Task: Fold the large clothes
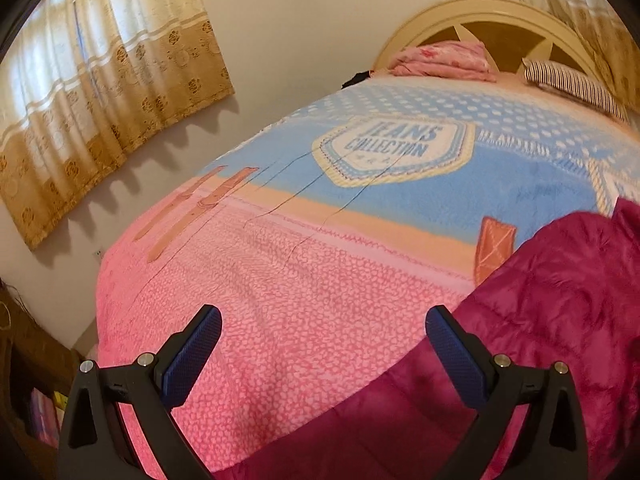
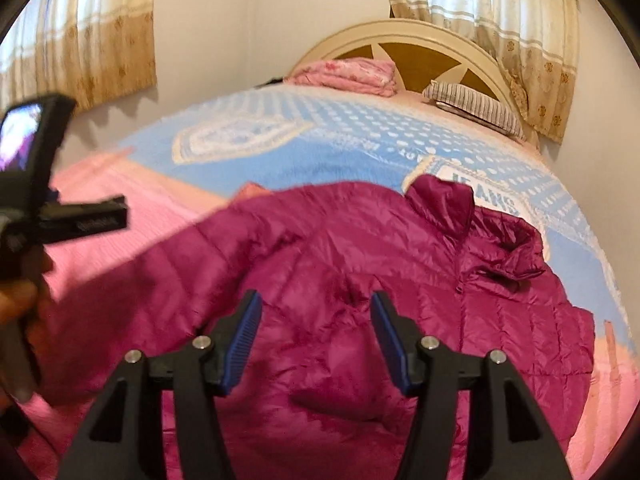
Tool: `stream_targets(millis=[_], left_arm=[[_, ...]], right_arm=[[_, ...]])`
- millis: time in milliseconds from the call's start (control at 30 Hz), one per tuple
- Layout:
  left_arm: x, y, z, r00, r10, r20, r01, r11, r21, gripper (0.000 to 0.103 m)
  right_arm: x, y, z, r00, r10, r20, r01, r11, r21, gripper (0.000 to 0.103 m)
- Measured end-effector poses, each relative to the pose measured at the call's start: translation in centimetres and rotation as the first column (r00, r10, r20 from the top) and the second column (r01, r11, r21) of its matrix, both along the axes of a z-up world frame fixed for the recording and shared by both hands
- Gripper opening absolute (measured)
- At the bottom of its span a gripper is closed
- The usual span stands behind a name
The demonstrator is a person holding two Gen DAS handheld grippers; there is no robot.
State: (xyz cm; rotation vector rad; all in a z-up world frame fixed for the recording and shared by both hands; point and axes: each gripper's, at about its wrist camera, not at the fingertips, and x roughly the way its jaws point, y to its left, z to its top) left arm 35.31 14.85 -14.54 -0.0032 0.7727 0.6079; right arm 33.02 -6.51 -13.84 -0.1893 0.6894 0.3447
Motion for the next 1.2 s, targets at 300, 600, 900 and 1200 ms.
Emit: stream_targets(millis=[300, 600, 900, 1200], left_arm=[[-0.4, -8.6, 3.7, 0.987, -0.141, 0.08, 0.141, 0.99, 0.002, 0.102], [2.8, -23.0, 2.7, 0.932, -0.356, 0.063, 0.353, 0.934, 0.05, 0.102], [8.1, -24.2, -7.0, 0.949, -0.274, -0.156, 0.3, 0.936, 0.185, 0.102], [8.9, -23.1, -8.3, 0.947, -0.285, -0.148, 0.303, 0.946, 0.118, 0.102]], right_arm=[[-0.4, -6.3, 1.7, 0.986, -0.156, 0.058, 0.156, 0.988, 0.005, 0.047], [2.5, -25.2, -0.5, 0.82, -0.571, -0.023, 0.57, 0.814, 0.113, 0.032], [7.4, -29.1, -7.0, 0.79, -0.595, -0.145, 0.609, 0.788, 0.086, 0.029], [7.6, -28.8, -9.5, 0.787, -0.593, -0.17, 0.606, 0.795, 0.033, 0.03]])
